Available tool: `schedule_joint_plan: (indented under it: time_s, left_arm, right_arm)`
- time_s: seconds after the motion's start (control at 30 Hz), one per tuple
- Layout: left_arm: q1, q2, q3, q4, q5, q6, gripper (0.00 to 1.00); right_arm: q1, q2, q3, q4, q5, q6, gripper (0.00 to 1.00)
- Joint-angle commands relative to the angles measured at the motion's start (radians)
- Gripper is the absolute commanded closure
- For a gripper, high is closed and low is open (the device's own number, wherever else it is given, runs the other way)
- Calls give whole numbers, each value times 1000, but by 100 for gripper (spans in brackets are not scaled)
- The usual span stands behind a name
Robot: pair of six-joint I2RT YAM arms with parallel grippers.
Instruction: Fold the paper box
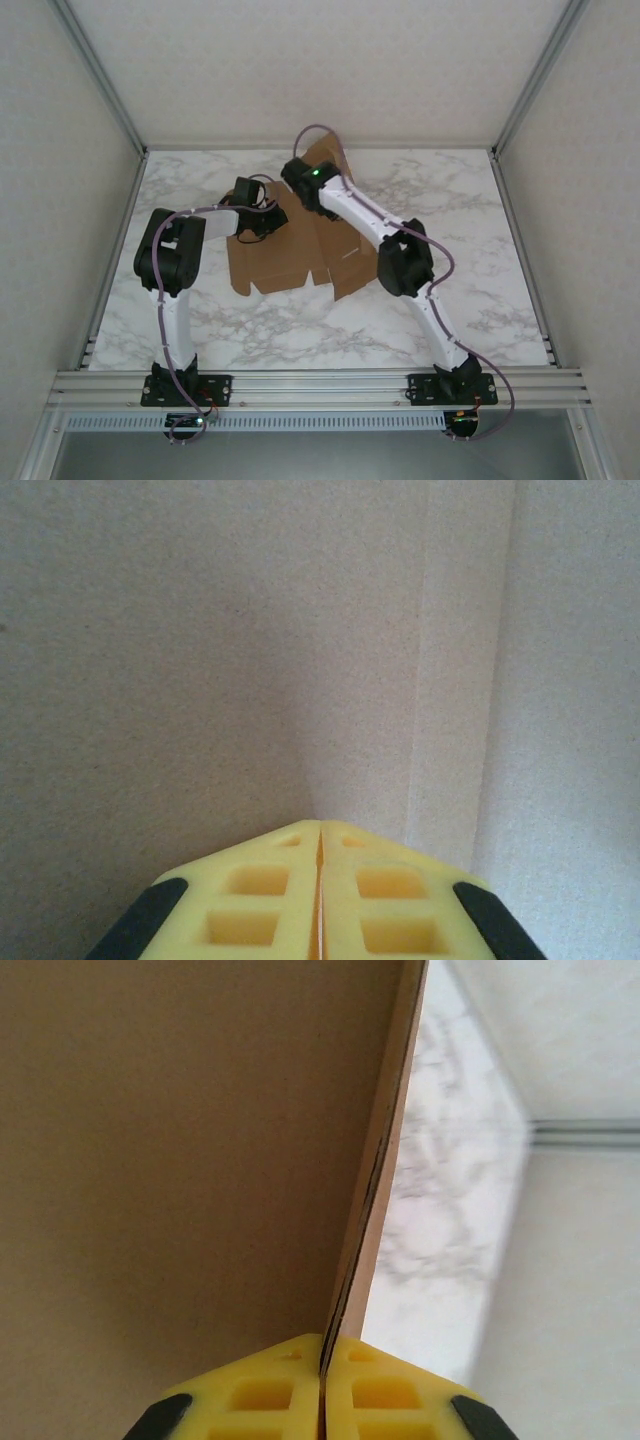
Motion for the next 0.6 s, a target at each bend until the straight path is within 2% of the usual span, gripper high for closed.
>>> schedule_joint_plan:
  time_s: [0.0,0.13,0.23,0.4,0.57]
  left_arm:
    - [-39,-3,-7,-42,10,0,91]
    - [-38,-12,-12,-35,16,-5,90]
    - [-38,-35,-28,0,35,-31,85]
    - [-38,-107,-54,88,101,-106,73]
    - [-31,-231,-60,118,88,-148,66]
  right_arm:
    - [78,85,23,39,116,-71,92]
    - [90,45,3,105,173,-128,92]
    - [96,-24,-30,207,195,-215,91]
    - [95,-144,-116,374,129,-341,90]
    - [94,-195,-179,461,87,-375,89]
